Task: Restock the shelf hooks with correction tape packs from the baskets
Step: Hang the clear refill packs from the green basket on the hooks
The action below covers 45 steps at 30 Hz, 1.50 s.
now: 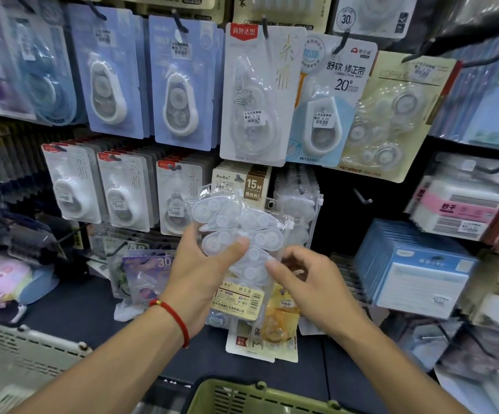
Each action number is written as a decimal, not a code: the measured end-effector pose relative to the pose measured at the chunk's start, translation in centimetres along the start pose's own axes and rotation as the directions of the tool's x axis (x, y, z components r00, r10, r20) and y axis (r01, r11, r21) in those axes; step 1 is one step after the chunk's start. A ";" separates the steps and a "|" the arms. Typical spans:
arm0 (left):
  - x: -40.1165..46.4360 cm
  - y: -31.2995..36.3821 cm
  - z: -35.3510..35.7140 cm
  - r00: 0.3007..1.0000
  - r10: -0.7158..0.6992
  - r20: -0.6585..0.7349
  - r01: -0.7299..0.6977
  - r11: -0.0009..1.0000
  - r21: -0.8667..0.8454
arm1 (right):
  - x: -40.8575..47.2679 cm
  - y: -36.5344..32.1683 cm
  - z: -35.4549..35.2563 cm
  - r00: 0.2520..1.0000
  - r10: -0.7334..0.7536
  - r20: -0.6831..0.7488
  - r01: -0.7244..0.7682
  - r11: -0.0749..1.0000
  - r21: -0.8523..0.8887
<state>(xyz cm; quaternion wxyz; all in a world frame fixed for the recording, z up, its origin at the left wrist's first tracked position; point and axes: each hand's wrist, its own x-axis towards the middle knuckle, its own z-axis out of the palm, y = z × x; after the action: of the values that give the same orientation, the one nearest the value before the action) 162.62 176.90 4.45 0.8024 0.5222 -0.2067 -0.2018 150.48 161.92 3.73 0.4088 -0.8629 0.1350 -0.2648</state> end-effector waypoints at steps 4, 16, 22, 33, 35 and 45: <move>0.1 0.2 0.0 1.000 0.010 -0.026 -0.009 0.999 0.050 | 0.2 0.3 -0.2 0.994 0.053 -0.100 -0.033 0.979 0.200; 1.0 0.0 -0.7 0.990 -0.068 -0.125 0.077 0.995 0.066 | 0.2 0.7 -1.3 0.942 0.169 -0.291 -0.034 0.909 0.416; 1.1 0.2 -0.9 0.985 -0.070 -0.160 0.083 0.994 0.077 | 0.1 0.3 -1.1 0.938 0.167 -0.304 -0.024 0.906 0.423; 0.5 0.3 -0.6 0.993 0.067 -0.095 -0.038 0.961 0.275 | 0.1 1.3 -1.5 0.912 0.182 -0.368 -0.205 0.979 -0.023; 0.1 0.2 -0.2 0.997 0.070 -0.028 -0.058 0.947 0.315 | 0.0 1.0 -1.3 0.957 0.126 -0.263 -0.131 0.991 -0.003; -0.5 -0.6 0.5 0.981 0.016 0.191 -0.089 0.920 0.382 | -0.3 0.0 -0.3 0.979 0.078 -0.188 -0.023 0.960 0.278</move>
<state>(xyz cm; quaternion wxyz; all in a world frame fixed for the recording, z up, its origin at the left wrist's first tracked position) 161.87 176.56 4.04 0.6653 0.6444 -0.3300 -0.1825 150.04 161.86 3.84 0.5156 -0.7636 0.1591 -0.3546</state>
